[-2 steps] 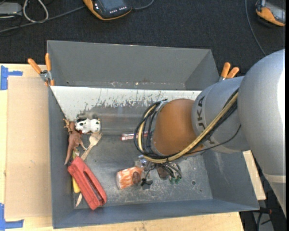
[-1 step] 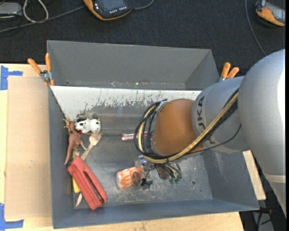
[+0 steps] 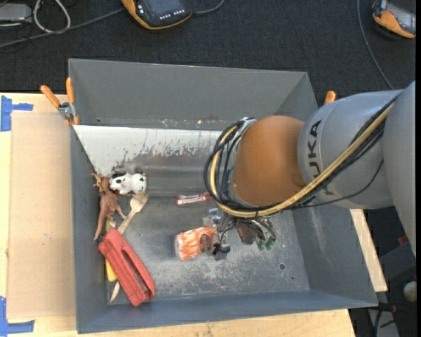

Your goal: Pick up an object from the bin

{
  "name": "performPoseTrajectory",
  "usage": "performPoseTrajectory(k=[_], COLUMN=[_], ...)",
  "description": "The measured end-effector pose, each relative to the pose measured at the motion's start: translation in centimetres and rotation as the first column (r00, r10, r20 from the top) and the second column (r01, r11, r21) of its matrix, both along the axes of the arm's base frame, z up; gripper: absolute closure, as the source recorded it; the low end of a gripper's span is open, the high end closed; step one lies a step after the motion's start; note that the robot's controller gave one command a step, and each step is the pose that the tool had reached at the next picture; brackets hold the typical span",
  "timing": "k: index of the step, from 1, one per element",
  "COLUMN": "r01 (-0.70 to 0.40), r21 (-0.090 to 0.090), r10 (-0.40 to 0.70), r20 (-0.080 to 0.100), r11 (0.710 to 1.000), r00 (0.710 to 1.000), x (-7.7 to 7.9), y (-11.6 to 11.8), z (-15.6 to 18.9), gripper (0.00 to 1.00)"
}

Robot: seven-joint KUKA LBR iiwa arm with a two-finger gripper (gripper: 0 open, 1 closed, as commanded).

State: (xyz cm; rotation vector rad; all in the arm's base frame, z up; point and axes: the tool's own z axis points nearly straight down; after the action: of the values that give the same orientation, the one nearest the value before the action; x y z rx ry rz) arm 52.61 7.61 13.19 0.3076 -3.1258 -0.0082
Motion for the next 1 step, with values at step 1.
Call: performPoseTrajectory(k=[1], r01=[0.015], r21=[-0.001], r10=[-0.015], r20=[-0.002], r11=[1.000], r00=[1.000], x=[-0.12], y=[0.63], z=[3.76], gripper=[1.00])
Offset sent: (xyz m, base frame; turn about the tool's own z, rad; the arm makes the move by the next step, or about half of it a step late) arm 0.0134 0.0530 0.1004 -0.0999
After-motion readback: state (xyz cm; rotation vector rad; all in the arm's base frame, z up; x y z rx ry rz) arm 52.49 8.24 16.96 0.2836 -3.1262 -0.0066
